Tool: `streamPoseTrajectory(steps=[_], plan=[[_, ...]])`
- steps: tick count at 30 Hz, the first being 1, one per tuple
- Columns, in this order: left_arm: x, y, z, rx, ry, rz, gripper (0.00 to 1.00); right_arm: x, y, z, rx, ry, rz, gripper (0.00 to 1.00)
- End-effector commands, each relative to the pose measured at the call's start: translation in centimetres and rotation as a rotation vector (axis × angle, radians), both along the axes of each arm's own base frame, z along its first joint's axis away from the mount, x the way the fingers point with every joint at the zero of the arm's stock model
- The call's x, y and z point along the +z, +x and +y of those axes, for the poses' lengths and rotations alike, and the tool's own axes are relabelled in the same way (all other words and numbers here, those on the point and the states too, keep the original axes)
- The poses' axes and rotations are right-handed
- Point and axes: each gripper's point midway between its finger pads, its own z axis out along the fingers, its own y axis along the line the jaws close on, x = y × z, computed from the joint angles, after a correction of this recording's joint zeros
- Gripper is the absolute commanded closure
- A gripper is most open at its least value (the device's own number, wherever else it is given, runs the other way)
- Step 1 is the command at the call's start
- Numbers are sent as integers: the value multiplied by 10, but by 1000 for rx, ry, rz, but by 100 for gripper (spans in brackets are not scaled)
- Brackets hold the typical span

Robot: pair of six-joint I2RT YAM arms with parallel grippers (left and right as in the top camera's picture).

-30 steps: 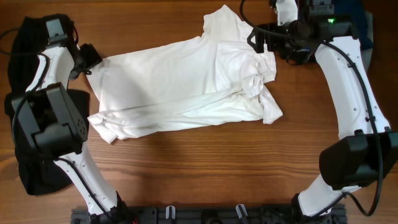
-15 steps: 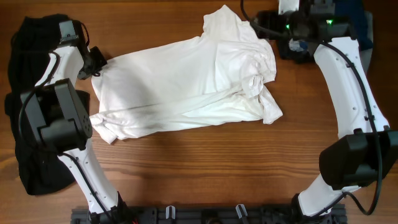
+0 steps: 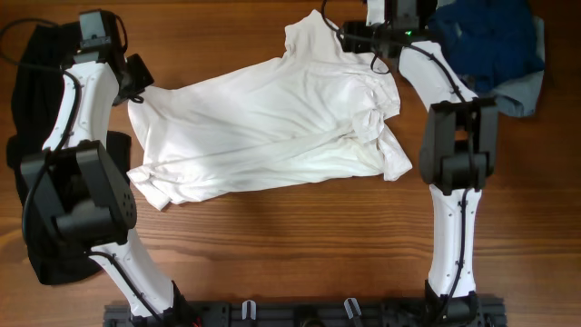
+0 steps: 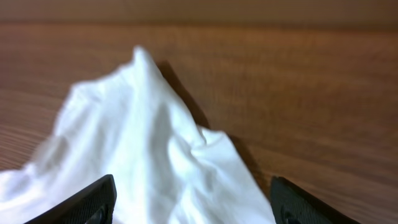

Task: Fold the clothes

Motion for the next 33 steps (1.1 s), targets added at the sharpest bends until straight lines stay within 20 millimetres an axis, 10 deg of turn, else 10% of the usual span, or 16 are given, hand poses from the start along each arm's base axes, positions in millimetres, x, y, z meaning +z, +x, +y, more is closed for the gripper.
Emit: streamPoseTrajectory(steps=[1,5,9,11,17,21,23,25,29,33], plan=[[3,0,1,-2,15,-3,96,-34,-1,8,24,-2,38,23],[3,0,1,-2,15,-3,96,-60,-5,7,10,-41,73,36],[2,-2,1,-1,14,5,96,-57,1,-2,-43,-84,52,96],[2,-2,1,-1,13,7,96,-45,2,-12,-83,-115,52,96],[1,-4,0,-1,12,16,96,89,-16,-32,-119,-205,-45,96],[0,-7,0,-1,10,27,96,102,-37,-26,-76,-196,5,96],[0,-6,0,-1,10,25,96,94,-26,-12,-36,-204,-43,28],[0,-6,0,-1,10,25,96,83,-12,4,3,-230,-101,8],[0,-6,-1,1,5,25,96,16,10,65,76,-383,-225,1],[0,-6,-1,0,5,25,96,-8,16,75,69,-367,-243,4]])
